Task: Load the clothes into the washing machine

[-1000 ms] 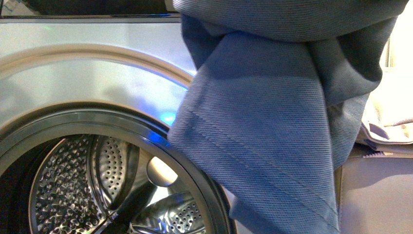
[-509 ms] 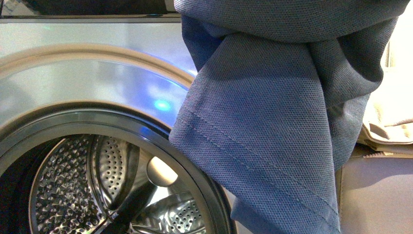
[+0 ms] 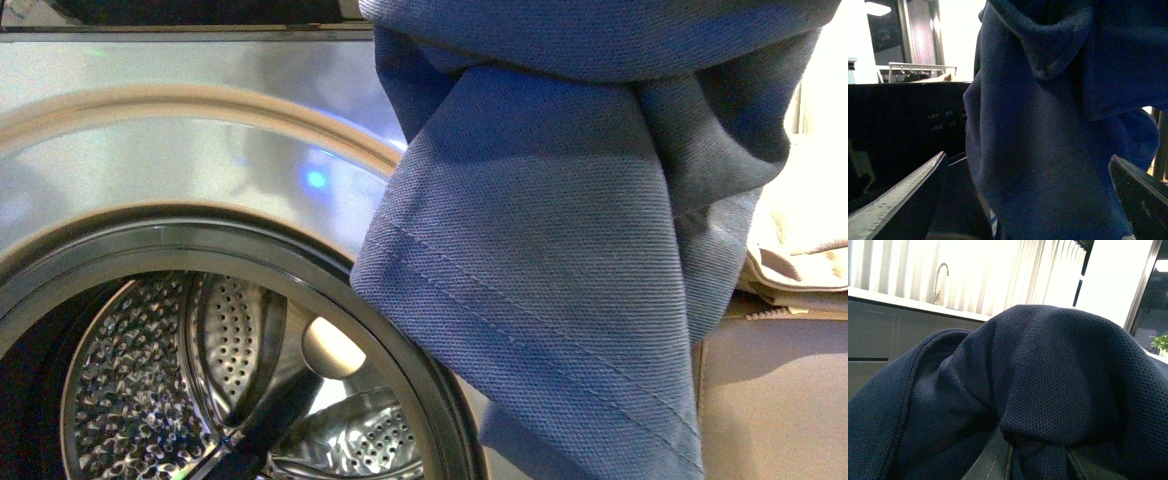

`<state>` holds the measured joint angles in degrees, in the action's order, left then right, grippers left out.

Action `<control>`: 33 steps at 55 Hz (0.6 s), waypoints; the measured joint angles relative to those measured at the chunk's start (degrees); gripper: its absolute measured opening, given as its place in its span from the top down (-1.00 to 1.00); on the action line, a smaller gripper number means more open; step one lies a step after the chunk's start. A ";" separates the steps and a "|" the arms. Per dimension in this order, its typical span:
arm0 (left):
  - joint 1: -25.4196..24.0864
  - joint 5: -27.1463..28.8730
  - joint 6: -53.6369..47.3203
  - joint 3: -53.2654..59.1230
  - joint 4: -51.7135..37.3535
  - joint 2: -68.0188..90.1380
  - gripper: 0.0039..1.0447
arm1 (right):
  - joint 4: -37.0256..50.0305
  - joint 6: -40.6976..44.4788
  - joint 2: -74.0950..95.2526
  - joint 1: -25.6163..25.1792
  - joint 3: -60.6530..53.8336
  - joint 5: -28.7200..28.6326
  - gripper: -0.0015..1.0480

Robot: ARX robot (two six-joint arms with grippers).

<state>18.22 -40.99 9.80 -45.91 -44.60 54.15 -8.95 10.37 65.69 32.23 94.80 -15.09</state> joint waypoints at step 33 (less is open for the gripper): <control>18.34 10.49 -7.48 -6.82 4.63 5.64 -0.88 | 0.00 0.04 -0.02 0.00 0.00 0.02 0.74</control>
<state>36.56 -30.50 2.33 -52.73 -39.97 59.79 -8.95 10.41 65.67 32.23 94.80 -15.07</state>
